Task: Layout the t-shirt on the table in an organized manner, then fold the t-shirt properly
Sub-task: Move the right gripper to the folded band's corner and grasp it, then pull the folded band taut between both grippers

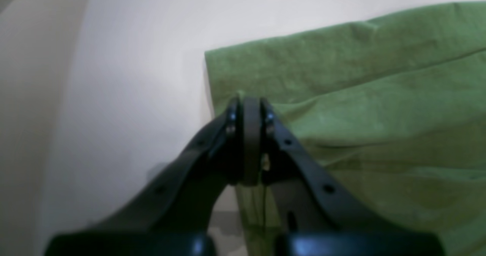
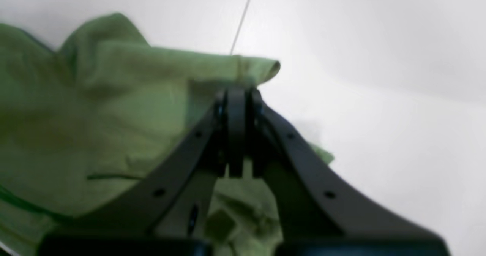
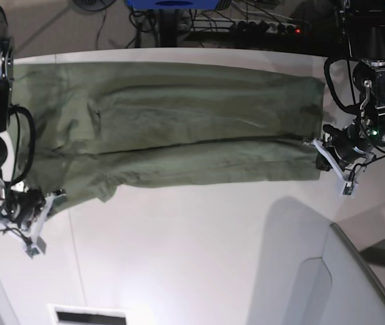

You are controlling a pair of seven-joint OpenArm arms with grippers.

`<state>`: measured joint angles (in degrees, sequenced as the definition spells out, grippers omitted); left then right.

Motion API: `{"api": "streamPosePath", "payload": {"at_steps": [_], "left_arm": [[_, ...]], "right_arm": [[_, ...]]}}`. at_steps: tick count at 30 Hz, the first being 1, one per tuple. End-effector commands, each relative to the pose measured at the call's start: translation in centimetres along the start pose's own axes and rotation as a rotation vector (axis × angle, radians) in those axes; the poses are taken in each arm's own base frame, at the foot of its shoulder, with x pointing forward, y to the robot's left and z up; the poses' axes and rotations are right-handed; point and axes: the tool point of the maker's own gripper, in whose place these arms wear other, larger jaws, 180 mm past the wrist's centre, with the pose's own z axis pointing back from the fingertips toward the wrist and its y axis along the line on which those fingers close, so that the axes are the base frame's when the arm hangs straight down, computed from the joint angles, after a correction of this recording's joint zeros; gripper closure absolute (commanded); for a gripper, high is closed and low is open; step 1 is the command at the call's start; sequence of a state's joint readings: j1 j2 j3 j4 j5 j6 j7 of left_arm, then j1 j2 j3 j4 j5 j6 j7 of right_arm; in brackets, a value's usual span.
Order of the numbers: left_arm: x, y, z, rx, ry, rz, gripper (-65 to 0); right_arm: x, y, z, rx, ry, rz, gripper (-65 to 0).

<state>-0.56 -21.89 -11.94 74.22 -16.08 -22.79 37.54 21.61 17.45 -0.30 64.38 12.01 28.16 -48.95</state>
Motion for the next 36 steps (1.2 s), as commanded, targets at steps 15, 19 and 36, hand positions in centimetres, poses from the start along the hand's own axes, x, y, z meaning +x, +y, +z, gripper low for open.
{"api": "streamPosePath", "payload": {"at_steps": [15,19,36], "left_arm": [[1.7,0.9,0.5,0.015,-0.046,-0.012,0.0],[1.5,0.8,0.5,0.014,-0.042,-0.012,0.0],[1.5,-0.2,0.4,-0.008,-0.031,-0.057,0.0]], "right_arm": [[-6.9,4.7,6.5,-0.038,0.058,-0.091,0.0],[-8.9,6.2,7.4,-0.034,0.094,-0.080,0.0],[-15.4,9.3,6.3,0.040,0.248,-0.126,0.0]]}}
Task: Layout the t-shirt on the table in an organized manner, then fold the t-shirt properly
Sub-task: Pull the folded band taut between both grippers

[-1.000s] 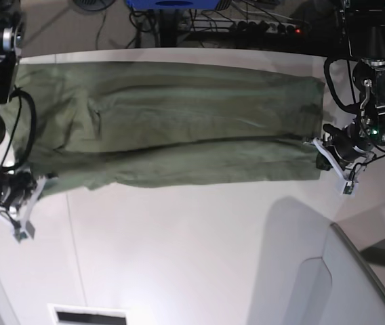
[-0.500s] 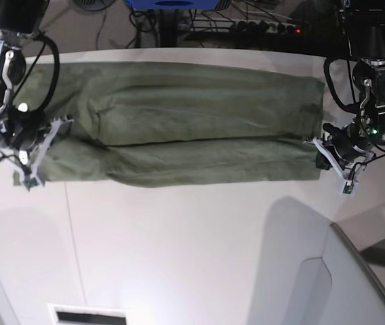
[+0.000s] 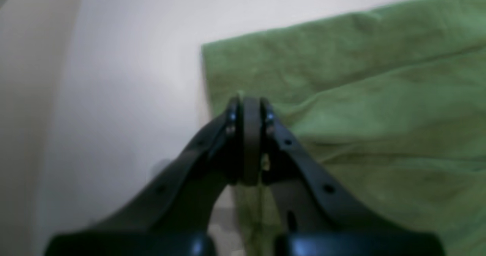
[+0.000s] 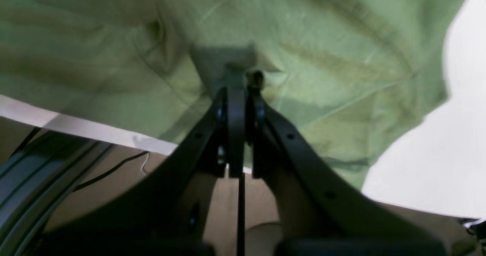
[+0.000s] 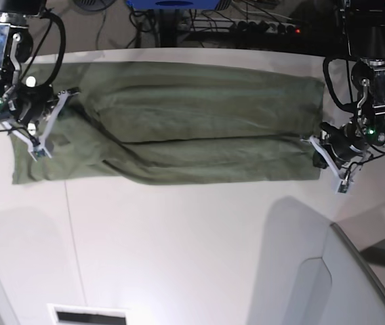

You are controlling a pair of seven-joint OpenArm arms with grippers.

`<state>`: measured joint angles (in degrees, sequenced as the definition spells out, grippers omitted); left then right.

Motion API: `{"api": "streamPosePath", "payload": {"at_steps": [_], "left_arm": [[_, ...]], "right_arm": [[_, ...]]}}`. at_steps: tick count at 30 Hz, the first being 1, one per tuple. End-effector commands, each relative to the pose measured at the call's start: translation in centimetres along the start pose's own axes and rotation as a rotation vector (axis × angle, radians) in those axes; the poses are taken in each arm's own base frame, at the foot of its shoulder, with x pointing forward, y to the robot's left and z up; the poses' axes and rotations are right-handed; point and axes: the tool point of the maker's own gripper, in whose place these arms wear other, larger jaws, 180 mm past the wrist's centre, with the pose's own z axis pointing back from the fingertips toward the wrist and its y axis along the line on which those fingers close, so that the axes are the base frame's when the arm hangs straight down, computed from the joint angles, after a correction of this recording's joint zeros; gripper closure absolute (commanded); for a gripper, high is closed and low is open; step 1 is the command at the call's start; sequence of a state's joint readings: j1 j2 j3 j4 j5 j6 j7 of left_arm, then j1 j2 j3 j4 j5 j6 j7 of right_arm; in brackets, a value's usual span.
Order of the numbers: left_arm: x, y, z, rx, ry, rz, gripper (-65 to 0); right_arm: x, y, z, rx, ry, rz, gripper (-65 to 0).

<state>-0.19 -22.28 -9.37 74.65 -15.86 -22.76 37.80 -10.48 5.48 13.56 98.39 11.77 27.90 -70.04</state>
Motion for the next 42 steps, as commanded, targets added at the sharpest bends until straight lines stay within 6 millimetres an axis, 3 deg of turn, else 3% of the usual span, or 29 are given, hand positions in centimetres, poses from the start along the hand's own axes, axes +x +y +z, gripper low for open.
{"api": "streamPosePath", "payload": {"at_steps": [1,8,16,23,28,32,42], "left_arm": [[1.8,0.8,0.8,0.015,-0.054,-0.024,0.0],[3.7,0.2,2.5,0.019,-0.120,-0.068,0.0],[2.3,-0.6,3.1,0.007,-0.100,-0.088,0.0],[0.3,0.1,3.6,0.018,-0.055,-0.105,0.0],[1.1,2.3,4.4,0.063,-0.078,-0.081,0.0],[2.0,2.5,4.3,0.070,-0.090,-0.090,0.0],[1.2,2.8,3.7,0.070,-0.043,-0.074,0.0]], "right_arm": [[0.5,-0.4,0.2,-0.008,-0.016,-0.002,0.0],[1.1,-0.5,0.1,-0.007,-0.048,-0.002,0.0],[1.6,-0.7,0.2,-0.012,-0.063,0.000,0.0],[1.6,-0.7,0.2,-0.012,-0.062,0.001,0.0],[1.7,-0.7,0.2,-0.012,-0.063,0.001,0.0],[1.8,-0.8,0.3,-0.015,-0.068,-0.003,0.0],[2.5,-2.7,0.9,-0.078,-0.122,-0.179,0.0]]}}
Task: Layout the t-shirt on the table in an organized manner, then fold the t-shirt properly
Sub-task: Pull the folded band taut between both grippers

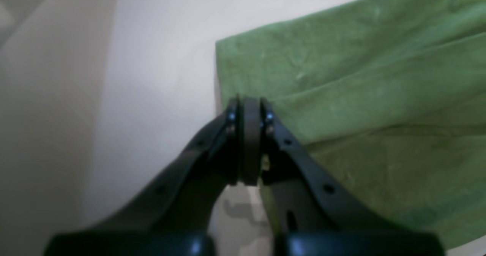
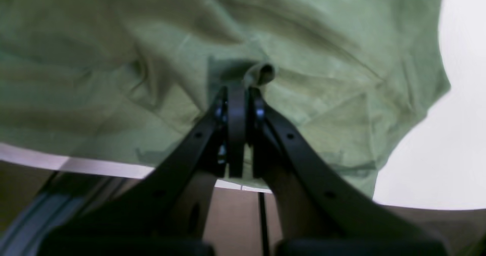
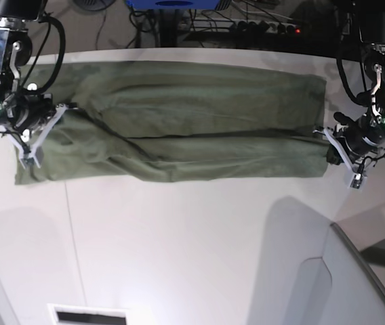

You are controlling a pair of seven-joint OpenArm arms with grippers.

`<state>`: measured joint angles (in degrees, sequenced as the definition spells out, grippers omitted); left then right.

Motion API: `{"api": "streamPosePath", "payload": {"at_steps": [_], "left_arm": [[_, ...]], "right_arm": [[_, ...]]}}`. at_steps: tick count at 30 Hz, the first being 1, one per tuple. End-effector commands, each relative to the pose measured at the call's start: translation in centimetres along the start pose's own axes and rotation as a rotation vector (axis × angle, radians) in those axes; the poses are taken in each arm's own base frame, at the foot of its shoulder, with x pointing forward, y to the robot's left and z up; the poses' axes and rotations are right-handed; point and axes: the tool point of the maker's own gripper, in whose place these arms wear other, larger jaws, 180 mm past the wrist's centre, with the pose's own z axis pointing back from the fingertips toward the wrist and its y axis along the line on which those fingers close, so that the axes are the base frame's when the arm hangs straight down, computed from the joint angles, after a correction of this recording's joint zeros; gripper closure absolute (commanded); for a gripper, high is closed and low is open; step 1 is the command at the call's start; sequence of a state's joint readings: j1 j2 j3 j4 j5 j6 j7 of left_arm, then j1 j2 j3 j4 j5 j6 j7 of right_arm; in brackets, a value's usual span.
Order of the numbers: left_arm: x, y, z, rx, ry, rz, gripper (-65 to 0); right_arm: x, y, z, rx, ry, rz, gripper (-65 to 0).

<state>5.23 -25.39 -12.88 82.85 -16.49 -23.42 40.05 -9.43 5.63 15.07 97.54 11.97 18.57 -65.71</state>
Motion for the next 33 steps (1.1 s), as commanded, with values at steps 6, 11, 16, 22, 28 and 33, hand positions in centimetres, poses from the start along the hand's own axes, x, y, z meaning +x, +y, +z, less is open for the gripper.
{"api": "streamPosePath", "payload": {"at_steps": [6,11,16,22,28,33], "left_arm": [[1.1,1.2,0.4,0.025,-0.032,-0.006,0.0],[0.3,1.4,0.0,0.024,-0.008,0.010,0.0],[0.1,1.1,0.0,0.018,-0.006,0.008,0.0],[-1.4,0.4,0.1,0.006,0.023,0.007,0.0],[-1.0,-0.3,0.8,0.000,0.005,-0.022,0.0],[-0.5,-0.2,0.9,0.005,-0.007,-0.023,0.0]], "right_arm": [[1.0,-2.5,1.4,-0.056,-0.056,-0.071,0.0],[0.5,-3.6,1.6,-0.075,-0.055,-0.102,0.0],[-0.5,-3.2,1.4,-0.067,-0.032,-0.095,0.0],[-1.2,-2.2,1.0,-0.043,-0.017,-0.103,0.0],[-1.4,-2.1,1.0,-0.040,-0.002,-0.105,-5.6],[-1.2,-2.2,1.7,-0.049,0.013,-0.100,-30.0]]}}
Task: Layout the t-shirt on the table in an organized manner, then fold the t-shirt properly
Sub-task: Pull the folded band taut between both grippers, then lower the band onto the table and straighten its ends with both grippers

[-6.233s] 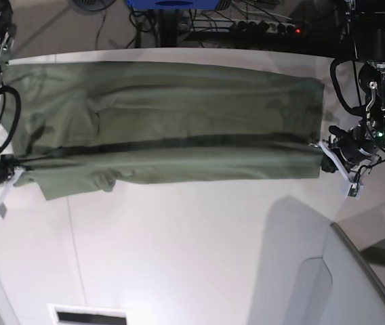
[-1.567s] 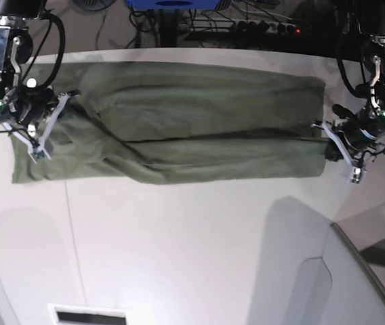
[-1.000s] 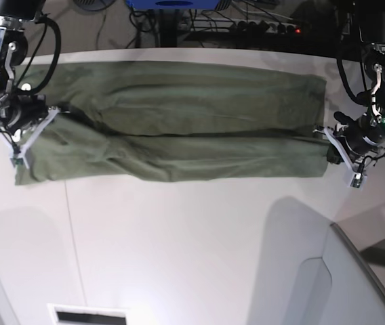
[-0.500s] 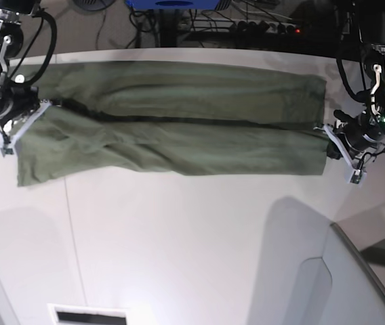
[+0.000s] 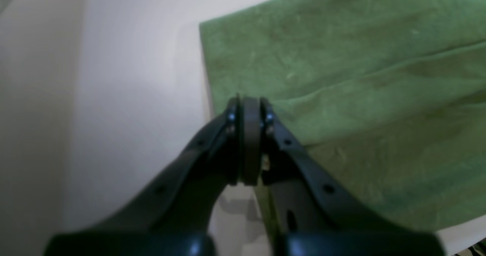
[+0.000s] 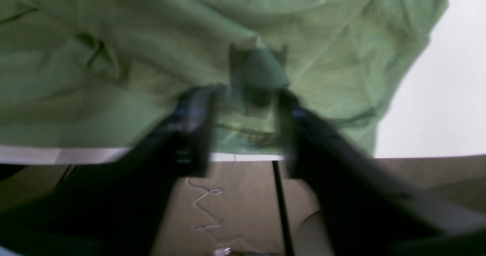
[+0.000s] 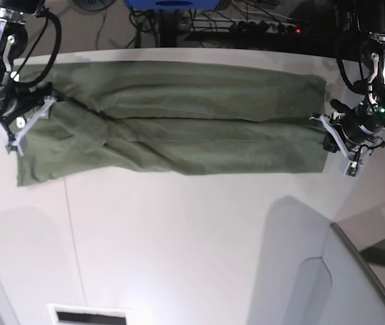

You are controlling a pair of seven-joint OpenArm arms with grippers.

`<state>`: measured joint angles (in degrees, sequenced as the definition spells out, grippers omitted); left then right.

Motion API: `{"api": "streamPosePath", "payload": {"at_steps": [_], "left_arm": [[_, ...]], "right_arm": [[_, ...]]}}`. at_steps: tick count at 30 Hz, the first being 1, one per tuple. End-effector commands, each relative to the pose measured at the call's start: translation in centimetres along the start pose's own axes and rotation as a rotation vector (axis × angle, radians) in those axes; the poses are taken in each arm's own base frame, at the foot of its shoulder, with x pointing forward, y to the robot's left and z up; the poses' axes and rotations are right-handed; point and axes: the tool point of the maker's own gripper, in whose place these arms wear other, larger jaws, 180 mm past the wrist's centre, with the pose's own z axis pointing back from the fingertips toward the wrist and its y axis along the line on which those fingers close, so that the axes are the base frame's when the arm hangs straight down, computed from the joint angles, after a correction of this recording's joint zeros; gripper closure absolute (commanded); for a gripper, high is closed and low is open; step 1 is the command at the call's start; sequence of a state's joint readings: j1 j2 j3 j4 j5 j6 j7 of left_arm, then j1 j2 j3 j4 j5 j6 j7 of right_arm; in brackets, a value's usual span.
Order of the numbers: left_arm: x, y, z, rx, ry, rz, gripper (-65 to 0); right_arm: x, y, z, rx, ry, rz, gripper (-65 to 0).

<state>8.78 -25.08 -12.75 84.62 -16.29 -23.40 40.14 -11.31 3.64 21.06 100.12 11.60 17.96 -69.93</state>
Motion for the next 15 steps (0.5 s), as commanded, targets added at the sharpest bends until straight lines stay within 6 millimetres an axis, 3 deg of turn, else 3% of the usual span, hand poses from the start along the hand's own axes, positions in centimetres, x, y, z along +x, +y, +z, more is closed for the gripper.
{"api": "streamPosePath", "payload": {"at_steps": [1,2,6,8,11,13,15], "left_arm": [[1.9,1.1,0.7,0.028,-0.053,-0.011,0.0],[2.2,1.1,0.9,0.029,-0.062,-0.017,-4.6],[4.5,0.9,2.1,0.039,-0.124,-0.056,-36.4],[5.7,0.9,2.5,0.044,-0.155,-0.068,-45.4],[7.0,0.8,2.4,0.043,-0.184,-0.063,-47.1],[7.1,0.0,1.0,0.018,-0.182,-0.011,-46.6],[6.3,0.1,-0.8,0.004,-0.148,0.054,-38.8]], "right_arm": [[1.9,-0.6,1.4,-0.020,-0.076,0.008,-30.9],[2.7,-0.7,2.1,-0.031,-0.112,0.016,-30.5],[7.0,-2.1,4.5,-0.082,-0.271,0.071,-28.8],[9.5,-2.4,3.7,-0.075,-0.310,0.087,-28.7],[12.7,-3.7,1.2,-0.059,-0.326,0.087,-28.7],[14.5,-4.3,-1.5,-0.033,-0.316,0.069,-28.7],[16.0,-5.2,-3.6,-0.013,-0.303,0.030,-29.0]]}}
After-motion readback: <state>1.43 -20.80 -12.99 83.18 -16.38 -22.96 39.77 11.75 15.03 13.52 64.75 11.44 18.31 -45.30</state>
